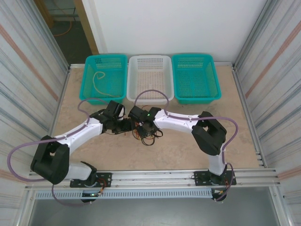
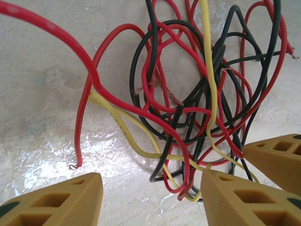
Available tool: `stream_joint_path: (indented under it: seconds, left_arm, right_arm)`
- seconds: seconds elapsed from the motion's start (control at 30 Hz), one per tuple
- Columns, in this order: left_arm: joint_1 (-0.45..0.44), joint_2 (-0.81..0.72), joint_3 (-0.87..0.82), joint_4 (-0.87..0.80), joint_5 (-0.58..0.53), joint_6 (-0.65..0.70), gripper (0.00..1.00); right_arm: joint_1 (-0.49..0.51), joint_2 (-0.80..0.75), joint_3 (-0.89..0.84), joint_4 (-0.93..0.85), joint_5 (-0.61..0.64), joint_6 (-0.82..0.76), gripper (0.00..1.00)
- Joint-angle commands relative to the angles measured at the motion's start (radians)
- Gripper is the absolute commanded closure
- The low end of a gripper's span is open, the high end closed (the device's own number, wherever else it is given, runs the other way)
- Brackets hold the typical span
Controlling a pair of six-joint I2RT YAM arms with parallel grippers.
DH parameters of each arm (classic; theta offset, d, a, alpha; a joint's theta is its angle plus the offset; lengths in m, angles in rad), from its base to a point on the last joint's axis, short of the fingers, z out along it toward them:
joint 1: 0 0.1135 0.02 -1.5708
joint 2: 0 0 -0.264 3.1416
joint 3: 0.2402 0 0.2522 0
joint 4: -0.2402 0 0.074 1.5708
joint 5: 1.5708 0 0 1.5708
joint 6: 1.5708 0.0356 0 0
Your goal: Untangle the cables
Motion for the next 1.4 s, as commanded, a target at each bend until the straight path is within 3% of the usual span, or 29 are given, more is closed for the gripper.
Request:
stream_joint_path:
  seconds: [0.0,0.47,0.73,0.97,1.2,1.37]
  left_arm:
    - [0.009,0.007,0.002,0.013,0.01,-0.001,0.42]
    - [0.012,0.029,0.001,0.031,0.021,-0.001,0.42]
    - [0.015,0.028,-0.002,0.034,0.023,-0.002,0.42]
    - [0.017,0.028,-0.002,0.036,0.023,-0.004,0.42]
    - [0.018,0.036,-0.002,0.042,0.026,-0.007,0.42]
    - [0.018,0.047,0.001,0.053,0.034,-0.011,0.42]
  right_arm:
    - [0.023,0.002,0.032,-0.05,0.029,-0.018,0.6]
    - [0.045,0.031,0.045,-0.084,0.06,-0.026,0.62]
    - [0.041,0.051,0.063,-0.082,0.064,-0.034,0.73]
    - [0.043,0.061,0.06,-0.08,0.061,-0.036,0.7]
    - [0.041,0.068,0.054,-0.078,0.071,-0.035,0.78]
    - [0.051,0.039,0.046,-0.078,0.089,-0.039,0.9]
